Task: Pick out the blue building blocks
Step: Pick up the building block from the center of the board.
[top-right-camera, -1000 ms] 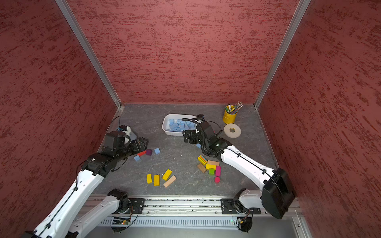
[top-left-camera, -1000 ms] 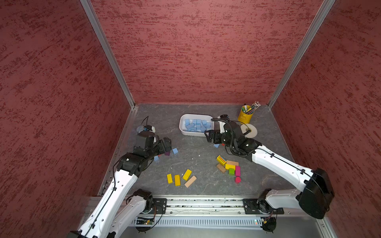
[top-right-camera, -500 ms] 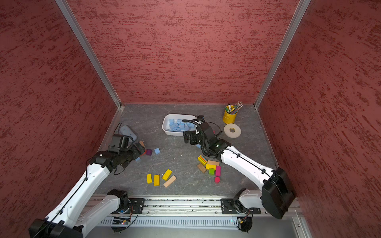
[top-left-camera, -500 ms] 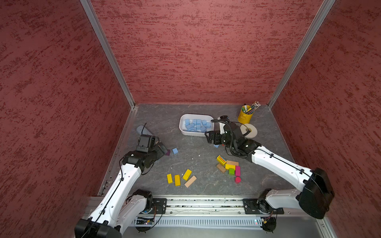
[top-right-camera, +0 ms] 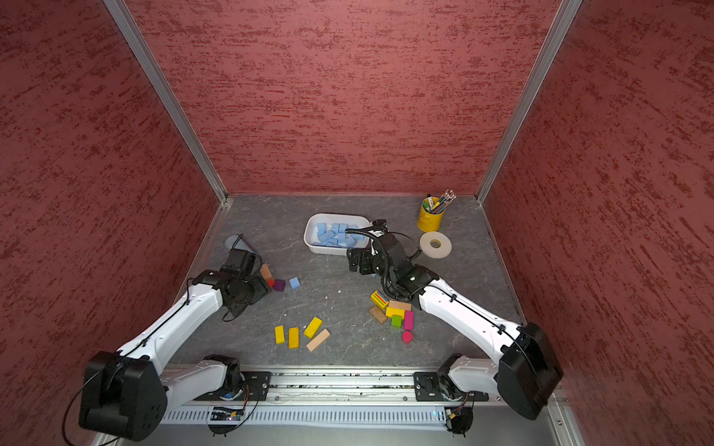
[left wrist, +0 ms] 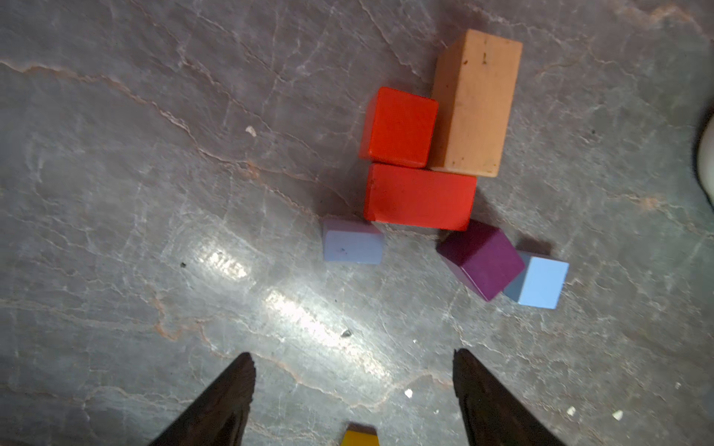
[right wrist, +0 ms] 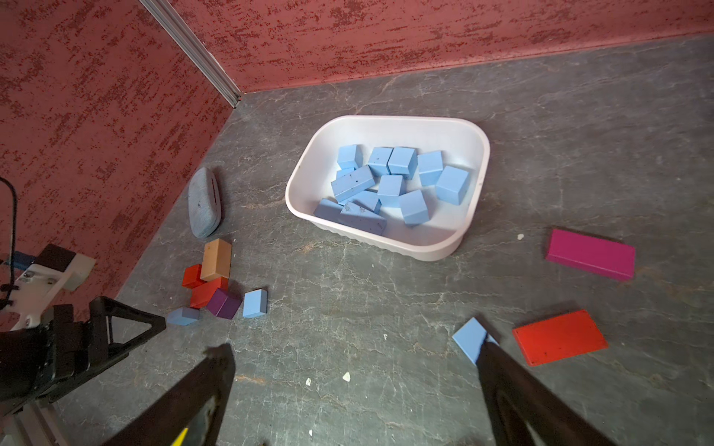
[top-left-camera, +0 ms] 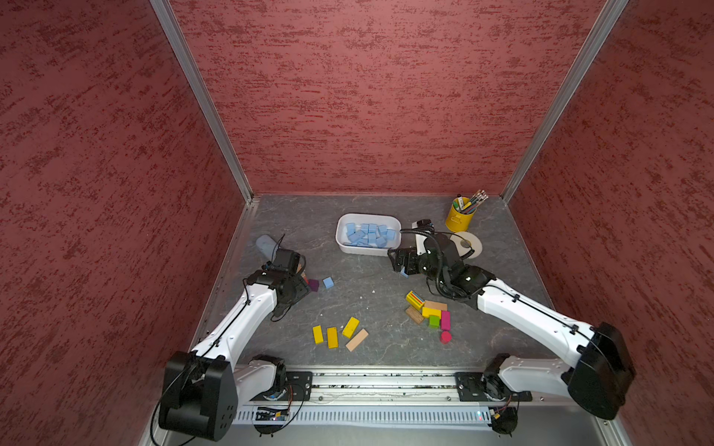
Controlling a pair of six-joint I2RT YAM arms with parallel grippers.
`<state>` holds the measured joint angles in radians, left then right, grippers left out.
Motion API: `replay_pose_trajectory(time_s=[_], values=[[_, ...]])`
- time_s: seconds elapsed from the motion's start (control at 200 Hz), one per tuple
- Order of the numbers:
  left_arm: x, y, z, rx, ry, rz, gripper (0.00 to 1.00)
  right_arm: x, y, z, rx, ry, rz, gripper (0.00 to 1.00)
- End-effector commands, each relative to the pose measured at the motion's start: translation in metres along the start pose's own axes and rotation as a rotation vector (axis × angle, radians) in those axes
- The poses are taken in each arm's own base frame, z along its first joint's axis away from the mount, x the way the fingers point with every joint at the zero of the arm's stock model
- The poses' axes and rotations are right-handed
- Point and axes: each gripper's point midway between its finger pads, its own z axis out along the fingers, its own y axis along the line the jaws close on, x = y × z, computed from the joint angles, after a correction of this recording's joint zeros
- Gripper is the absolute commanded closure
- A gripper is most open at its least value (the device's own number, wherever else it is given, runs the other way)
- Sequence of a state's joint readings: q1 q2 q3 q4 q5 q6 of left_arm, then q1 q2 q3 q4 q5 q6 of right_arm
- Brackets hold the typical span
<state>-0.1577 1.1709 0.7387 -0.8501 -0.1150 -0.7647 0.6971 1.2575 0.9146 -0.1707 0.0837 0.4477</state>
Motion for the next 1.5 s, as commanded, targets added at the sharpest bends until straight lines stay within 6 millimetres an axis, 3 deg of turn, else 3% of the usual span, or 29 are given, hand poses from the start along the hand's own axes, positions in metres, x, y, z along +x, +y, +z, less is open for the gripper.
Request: replay_pose_trajectory(time_s=[0.0,0.296,0.867,1.247,1.493], values=[[-0.014,-0.003,0.004,-0.005,-0.033,0.026,0.23,-0.006,-0.001,-0.006,0.007,-0.038,-0.014,0.01],[-0.02,-0.005,0.024,-0.032,-0.007,0.053,0.38,-0.001,-0.003,-0.005,0.009,-0.032,-0.019,0.01],[-0.025,-0.004,0.046,-0.107,0.019,0.064,0.54,0.003,-0.004,-0.001,0.013,-0.017,-0.035,0.01],[-0.028,-0.005,0.036,-0.087,-0.006,0.041,0.73,0.003,-0.003,0.001,0.012,-0.011,-0.04,0.01],[-0.031,-0.019,0.008,0.012,-0.054,-0.001,0.79,0.001,-0.002,-0.002,0.008,-0.015,-0.039,0.01]])
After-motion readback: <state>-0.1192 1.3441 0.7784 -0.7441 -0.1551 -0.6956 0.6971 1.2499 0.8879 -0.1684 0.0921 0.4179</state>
